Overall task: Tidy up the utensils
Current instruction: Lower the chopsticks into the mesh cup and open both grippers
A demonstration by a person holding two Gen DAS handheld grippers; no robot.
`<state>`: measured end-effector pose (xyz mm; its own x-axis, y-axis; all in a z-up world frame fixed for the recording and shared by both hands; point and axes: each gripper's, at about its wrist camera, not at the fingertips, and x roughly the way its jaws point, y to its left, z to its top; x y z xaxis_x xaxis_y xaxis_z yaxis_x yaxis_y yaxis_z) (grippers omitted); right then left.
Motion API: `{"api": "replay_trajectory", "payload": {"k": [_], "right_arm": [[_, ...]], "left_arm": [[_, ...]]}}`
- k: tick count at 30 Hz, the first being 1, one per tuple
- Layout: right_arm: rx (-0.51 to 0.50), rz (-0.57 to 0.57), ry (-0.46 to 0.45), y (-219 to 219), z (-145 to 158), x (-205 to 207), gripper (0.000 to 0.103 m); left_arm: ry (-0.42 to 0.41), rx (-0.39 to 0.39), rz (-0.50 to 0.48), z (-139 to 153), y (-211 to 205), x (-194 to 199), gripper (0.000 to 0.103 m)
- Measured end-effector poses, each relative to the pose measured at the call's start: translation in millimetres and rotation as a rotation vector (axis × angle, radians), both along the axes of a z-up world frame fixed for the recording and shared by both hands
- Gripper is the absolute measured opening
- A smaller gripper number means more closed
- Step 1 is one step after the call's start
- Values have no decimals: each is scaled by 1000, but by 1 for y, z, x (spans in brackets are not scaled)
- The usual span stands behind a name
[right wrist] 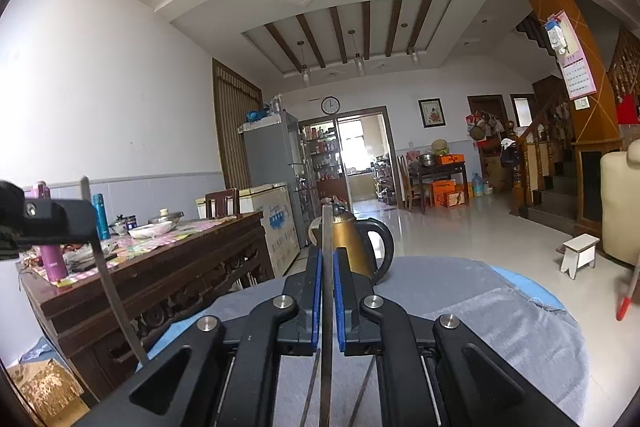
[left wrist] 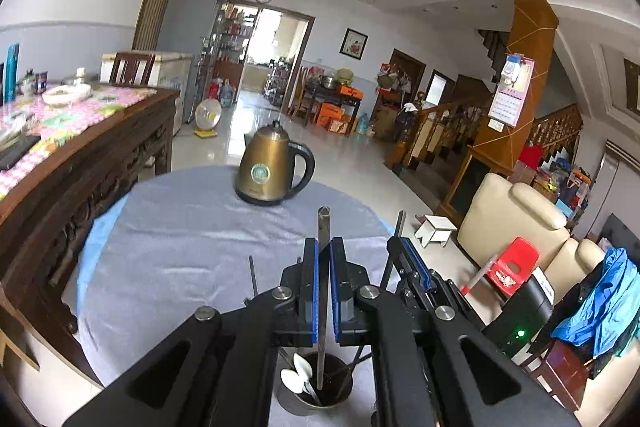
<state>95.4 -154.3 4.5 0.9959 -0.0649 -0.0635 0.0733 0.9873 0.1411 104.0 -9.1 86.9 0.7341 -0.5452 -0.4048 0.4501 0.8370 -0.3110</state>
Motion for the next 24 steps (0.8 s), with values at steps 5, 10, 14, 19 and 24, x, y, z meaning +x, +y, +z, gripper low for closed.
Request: {"api": "replay_trajectory", "payload": {"k": [5,10,14,19,24], "right_arm": [[-1,7,10,-2,-8,-8,6],[24,23,22,-9,-10,-17,7],[31,44,33,-11,-11,-29,7],[27,78,60,-9,-15,-42,7],[27,110,81,-8,-19,-53,7]], "left_arm": [[6,11,41,-11,1,-3,5],[41,15,42,-21,3,-5,5],[75,12,35,-27,6,-5,5],[96,18,23,-32,6,-11,5],[102,25,17,-33,6,-15,5]]}}
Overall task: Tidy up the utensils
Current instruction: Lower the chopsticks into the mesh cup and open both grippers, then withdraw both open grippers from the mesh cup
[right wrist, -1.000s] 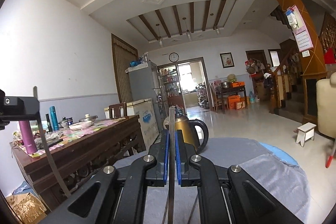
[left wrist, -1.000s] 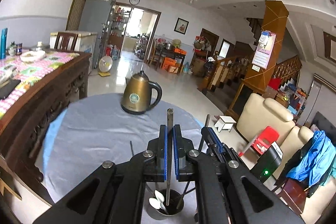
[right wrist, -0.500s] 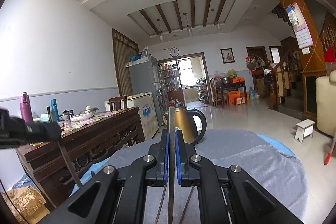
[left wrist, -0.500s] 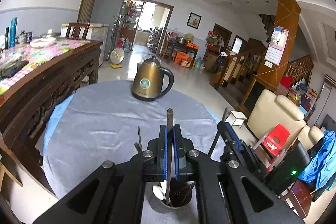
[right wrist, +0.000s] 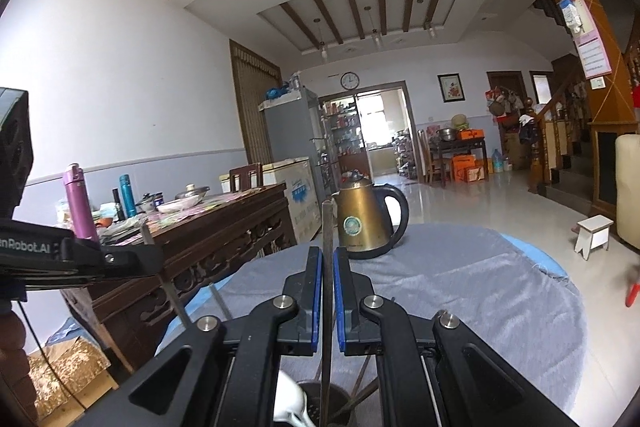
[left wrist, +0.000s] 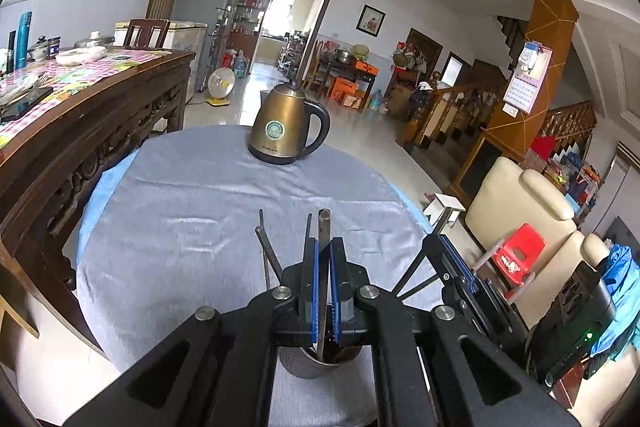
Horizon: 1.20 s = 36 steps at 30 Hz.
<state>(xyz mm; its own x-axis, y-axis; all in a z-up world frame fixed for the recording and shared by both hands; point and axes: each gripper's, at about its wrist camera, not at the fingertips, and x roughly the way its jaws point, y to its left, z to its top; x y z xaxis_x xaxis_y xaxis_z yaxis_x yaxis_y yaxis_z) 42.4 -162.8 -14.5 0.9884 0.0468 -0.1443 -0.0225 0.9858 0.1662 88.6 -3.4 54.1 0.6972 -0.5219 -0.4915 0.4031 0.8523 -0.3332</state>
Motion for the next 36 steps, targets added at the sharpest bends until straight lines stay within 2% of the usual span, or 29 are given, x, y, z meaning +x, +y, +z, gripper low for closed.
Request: {"api": "replay_trajectory", "payload": {"k": [14,28,36], "right_arm": [[-27,52,34,2,-2,-8,7],[-38,16,74,-7,-5,-10,7],[-34,14,95,-9,-7,-12,8]], "left_arm": [[16,17,-16,-4,4,-7,5],[49,33,-45,-13,-1,-16,5],[97,63,-77,-23,-9,-17,6]]}}
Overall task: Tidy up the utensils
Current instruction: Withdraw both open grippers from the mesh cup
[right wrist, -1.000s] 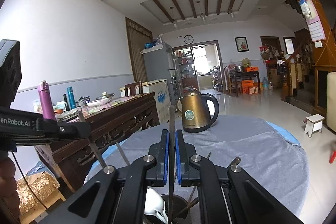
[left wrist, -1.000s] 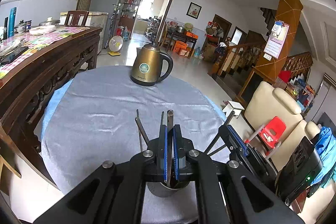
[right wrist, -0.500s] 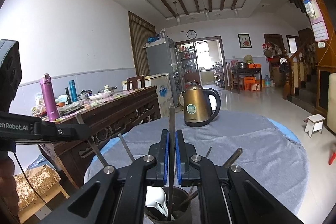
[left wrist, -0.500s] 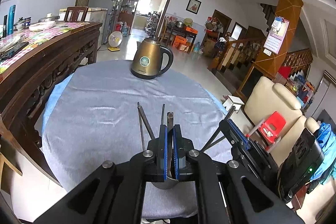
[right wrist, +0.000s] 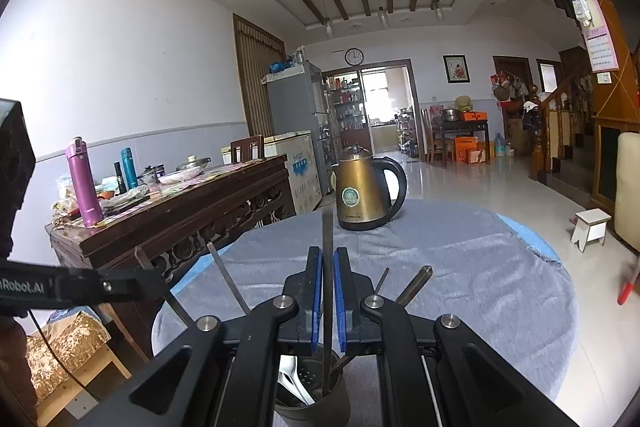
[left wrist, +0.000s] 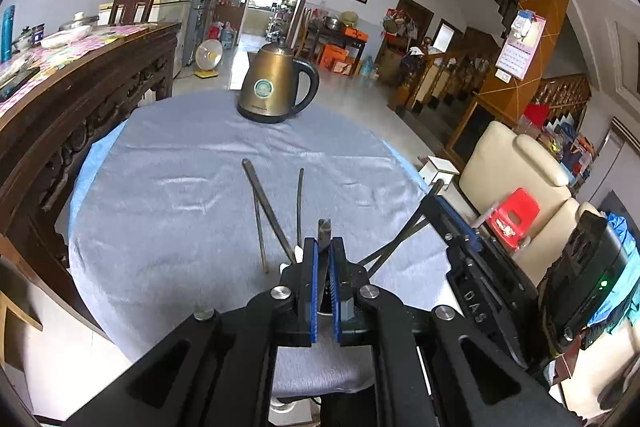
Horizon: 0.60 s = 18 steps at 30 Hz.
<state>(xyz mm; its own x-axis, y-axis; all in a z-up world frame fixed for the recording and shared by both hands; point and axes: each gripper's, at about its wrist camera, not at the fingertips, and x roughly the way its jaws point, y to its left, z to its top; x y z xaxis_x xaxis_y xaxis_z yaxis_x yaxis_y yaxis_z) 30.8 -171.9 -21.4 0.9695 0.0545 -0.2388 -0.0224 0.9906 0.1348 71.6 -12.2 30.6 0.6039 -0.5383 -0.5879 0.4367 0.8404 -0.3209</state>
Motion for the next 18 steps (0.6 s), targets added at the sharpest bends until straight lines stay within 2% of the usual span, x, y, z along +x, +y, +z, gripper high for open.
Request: {"api": "replay_trajectory", "payload": {"k": [1,3,4,5,9,13,16,18], "right_arm": [[1,-2,-1,-1,1,-1,11],[11,-5,3,-5,3,-3,27],[24,-5,0,-8,5,-5,41],[31,-9,-7,-9,6,-7,48],[31,-48,-59,-18,19,-21,48],[20,-87,-90,-24,33,-36,48],[11,-115,-90,-30,41,-50,48],[-2,-135,-79,-34,42,-59,52]], "left_arm": [[4,1,1,0,1,0,8],[0,3,5,1,2,-1,12],[-3,8,9,0,2,-1,18],[-7,12,11,1,3,-2,24],[-21,34,14,4,5,-7,28],[-32,45,23,8,11,-17,53],[-62,74,42,10,15,-27,61],[-78,105,57,9,17,-34,67]]}}
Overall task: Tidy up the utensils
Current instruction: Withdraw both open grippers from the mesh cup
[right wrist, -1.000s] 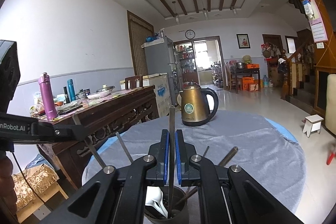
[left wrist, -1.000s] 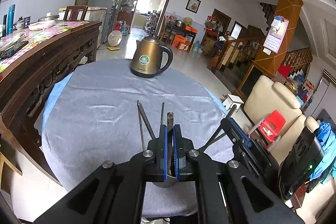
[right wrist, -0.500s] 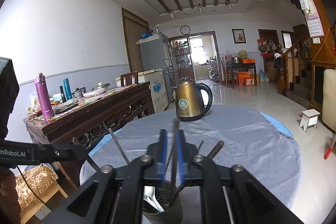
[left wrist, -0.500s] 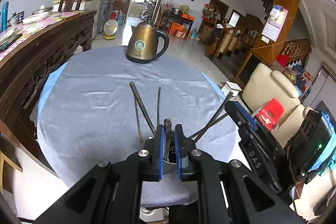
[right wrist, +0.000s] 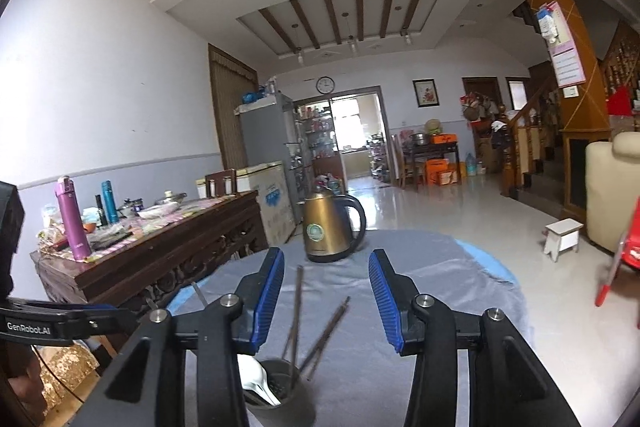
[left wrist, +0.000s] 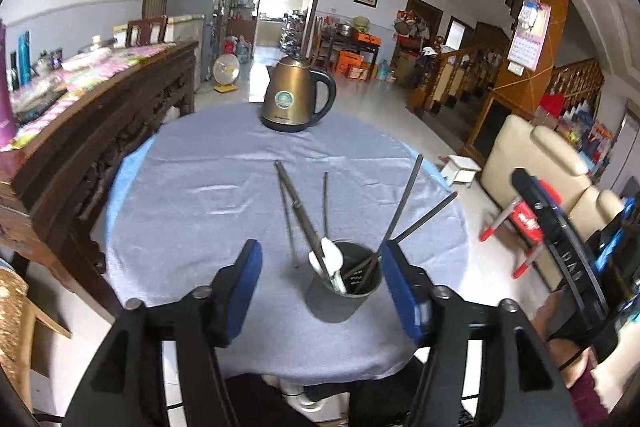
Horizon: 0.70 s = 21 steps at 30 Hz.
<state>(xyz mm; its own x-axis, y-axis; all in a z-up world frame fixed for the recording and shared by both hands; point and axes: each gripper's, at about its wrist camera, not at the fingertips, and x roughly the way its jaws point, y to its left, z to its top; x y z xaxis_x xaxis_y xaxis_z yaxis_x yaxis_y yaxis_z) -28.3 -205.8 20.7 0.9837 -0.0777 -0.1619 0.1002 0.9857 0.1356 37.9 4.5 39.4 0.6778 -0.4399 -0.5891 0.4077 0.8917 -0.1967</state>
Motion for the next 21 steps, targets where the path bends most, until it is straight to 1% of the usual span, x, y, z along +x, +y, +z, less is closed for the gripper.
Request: {"api": "replay_trajectory", "payload": {"k": [1,2,5,8,11,13,14,15,18,21], "right_arm": [[-5,-8,7,-1,0,-3,57],[-8,-18,23,-3,-3,-7,61],[-2,-36,61,-7,-12,-16,61],[38,-44,110,-14,-21,-17,61],[72,-37,153,-19,-31,-18,65],[81,-32,183,-19,-37,-18,65],[89,-21,198,-18,-40,-18,65],[94,-14,206,-18,-42,-18,65],[99,11,241,-14,-51,-20,67],[106,32,274,-5,-59,-15,68]], "left_arm": [[-7,20,11,-2,0,-4,70],[-11,32,16,-3,1,-5,70],[-22,94,56,-9,3,-10,71],[-36,149,124,-13,8,-9,71],[-70,208,204,-13,15,-9,71],[-95,237,239,-12,18,-11,73],[-102,247,249,-11,19,-12,76],[-113,263,262,-12,20,-14,77],[-138,293,285,-12,23,-16,78],[-137,306,293,-14,26,-15,78]]}}
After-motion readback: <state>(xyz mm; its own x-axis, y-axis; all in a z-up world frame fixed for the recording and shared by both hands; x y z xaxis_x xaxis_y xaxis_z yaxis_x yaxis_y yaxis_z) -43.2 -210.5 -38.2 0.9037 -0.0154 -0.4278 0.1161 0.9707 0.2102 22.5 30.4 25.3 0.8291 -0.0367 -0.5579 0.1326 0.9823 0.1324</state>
